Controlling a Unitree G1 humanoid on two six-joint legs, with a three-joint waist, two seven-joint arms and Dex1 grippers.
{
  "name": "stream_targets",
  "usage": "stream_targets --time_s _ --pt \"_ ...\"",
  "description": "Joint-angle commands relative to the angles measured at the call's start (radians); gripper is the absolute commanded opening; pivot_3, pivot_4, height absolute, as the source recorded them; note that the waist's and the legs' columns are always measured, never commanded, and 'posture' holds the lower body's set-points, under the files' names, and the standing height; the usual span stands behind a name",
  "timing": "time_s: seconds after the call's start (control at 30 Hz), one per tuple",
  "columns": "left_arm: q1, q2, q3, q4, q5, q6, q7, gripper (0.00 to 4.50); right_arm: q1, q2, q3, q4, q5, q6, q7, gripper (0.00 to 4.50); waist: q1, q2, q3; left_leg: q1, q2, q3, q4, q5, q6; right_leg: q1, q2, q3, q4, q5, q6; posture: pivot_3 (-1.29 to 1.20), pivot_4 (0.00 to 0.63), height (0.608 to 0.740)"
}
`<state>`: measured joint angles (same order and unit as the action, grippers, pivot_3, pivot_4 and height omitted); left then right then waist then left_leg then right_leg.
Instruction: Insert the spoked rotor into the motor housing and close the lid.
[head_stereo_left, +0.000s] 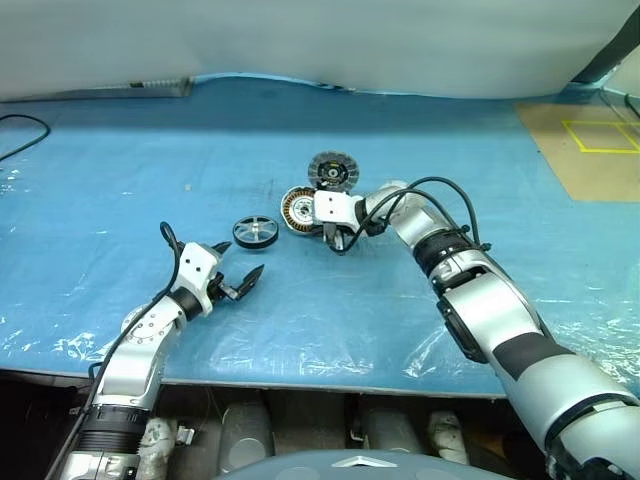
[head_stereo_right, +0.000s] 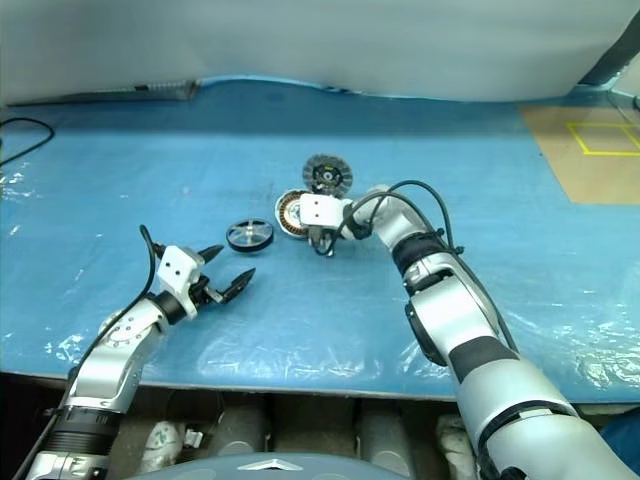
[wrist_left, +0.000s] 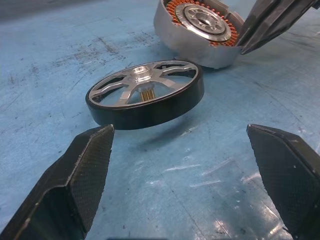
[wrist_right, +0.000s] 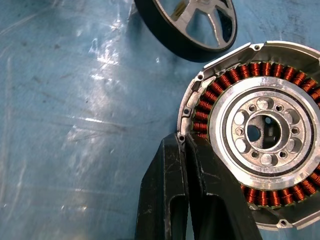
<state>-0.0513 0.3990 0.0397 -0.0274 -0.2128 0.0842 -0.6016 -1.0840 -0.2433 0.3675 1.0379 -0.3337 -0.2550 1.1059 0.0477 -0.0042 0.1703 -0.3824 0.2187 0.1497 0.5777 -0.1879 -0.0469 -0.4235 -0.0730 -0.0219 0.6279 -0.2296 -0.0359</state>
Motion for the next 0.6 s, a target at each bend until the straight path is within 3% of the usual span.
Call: stream_targets --time_s 0.03,0.23,0.6 --pt "-0.008 0.010 0.008 -0.033 -0.001 -0.005 0.001 4.50 0.053 -0.061 0.028 -0.069 0.002 0.001 0.100 0.02 0.003 0.000 0.000 0.000 0.000 0.000 0.000 0.000 0.000 0.000 0.000 0.000 0.000 0.000 0.000 0.00 0.150 0.740" --pt "-0.010 0.010 0.004 -0.025 -0.005 -0.010 -0.013 4.50 0.150 -0.152 0.051 -0.293 0.043 0.028 0.253 0.02 0.006 -0.001 -0.001 0.000 0.000 0.000 0.000 0.000 0.000 0.000 0.000 0.000 0.000 0.000 0.000 0.00 0.150 0.740" --pt "0.012 0.008 -0.006 0.028 0.006 -0.078 -0.048 4.50 0.300 -0.223 0.084 -0.644 0.117 0.166 0.364 0.02 0.000 -0.001 -0.001 0.001 0.000 0.000 0.000 0.000 0.000 0.001 0.000 0.000 -0.001 0.000 0.000 0.00 0.150 0.740"
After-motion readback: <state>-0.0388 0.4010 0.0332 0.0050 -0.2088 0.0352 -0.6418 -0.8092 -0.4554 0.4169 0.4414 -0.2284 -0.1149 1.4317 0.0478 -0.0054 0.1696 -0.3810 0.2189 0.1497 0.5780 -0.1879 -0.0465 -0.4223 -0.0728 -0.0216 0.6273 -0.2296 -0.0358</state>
